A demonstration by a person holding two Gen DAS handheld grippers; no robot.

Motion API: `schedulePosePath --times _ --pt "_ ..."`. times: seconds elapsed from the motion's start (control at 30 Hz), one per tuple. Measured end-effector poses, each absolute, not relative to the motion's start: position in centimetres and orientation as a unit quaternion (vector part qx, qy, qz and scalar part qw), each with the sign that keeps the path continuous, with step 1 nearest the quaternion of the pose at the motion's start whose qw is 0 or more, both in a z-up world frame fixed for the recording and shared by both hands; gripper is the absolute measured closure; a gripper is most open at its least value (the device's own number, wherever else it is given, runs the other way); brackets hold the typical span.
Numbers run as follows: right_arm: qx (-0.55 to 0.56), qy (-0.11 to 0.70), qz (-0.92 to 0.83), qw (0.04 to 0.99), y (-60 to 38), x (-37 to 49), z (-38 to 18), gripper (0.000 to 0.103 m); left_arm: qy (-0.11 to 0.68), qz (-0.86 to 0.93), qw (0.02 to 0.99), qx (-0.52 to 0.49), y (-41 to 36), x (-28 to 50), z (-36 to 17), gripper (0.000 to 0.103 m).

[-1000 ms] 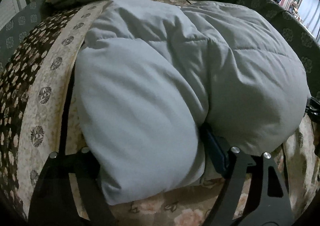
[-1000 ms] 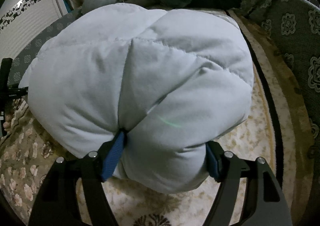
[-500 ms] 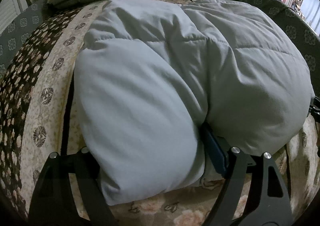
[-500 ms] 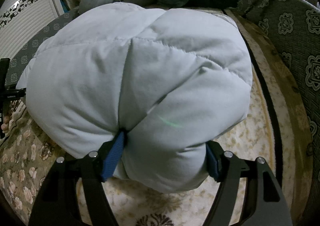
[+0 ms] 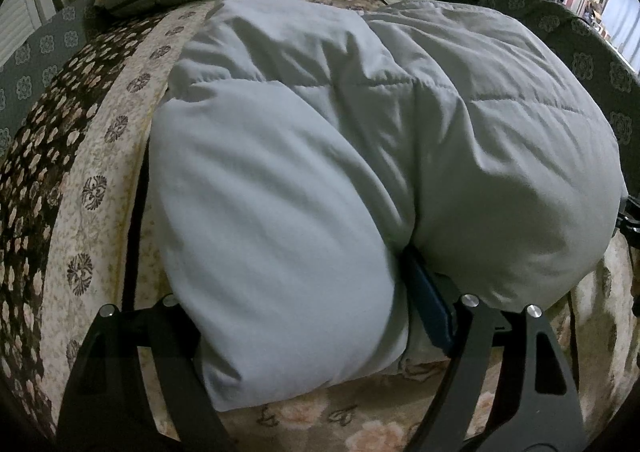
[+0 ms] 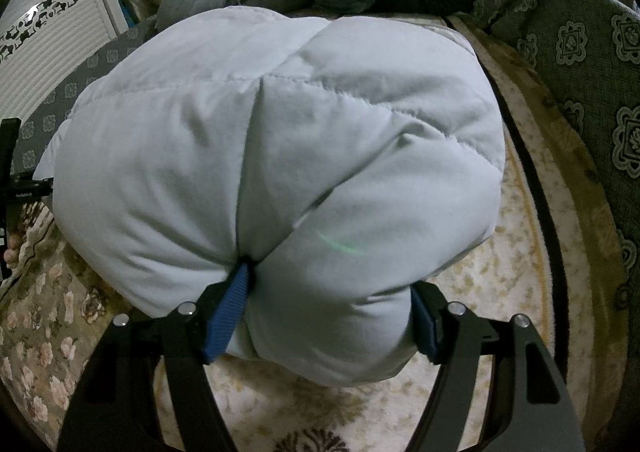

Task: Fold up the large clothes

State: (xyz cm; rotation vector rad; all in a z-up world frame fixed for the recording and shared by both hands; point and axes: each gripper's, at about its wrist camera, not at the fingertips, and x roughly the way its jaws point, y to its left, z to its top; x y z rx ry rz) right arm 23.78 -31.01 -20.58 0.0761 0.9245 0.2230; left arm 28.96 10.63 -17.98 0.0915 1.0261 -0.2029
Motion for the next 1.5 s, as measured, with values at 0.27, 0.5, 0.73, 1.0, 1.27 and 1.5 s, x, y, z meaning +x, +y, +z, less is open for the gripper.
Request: schedulePosePath --times 0.27,0.5,0.73,1.0,1.27,1.5 --pt "0.068 0.435 0.119 0.890 -31.4 24.8 -18.7 0.064 0.503 -0.095 0.858 0.028 10.5 29.8 -16.4 0.046" --pt "0.130 0.351 0.132 0.918 -32.3 22.7 -10.2 0.089 0.494 -0.126 0.860 -0.009 9.4 27.3 -9.9 0.069" --pt "0.063 0.302 0.155 0.939 -32.9 12.6 -4.2 0.091 0.455 -0.164 0.875 -0.018 10.6 16.3 -5.5 0.070" --pt "0.070 0.408 0.131 0.901 -35.1 6.4 -13.6 0.089 0.477 -0.157 0.865 -0.024 12.7 9.2 -12.8 0.065" --pt "0.116 0.436 0.130 0.883 -36.8 4.5 -16.8 0.077 0.473 -0.160 0.864 -0.072 14.3 7.5 -16.1 0.046" --pt "0.094 0.427 0.097 0.894 -38.2 2.4 -15.1 0.062 0.449 -0.129 0.883 -0.055 16.6 6.0 -14.6 0.022"
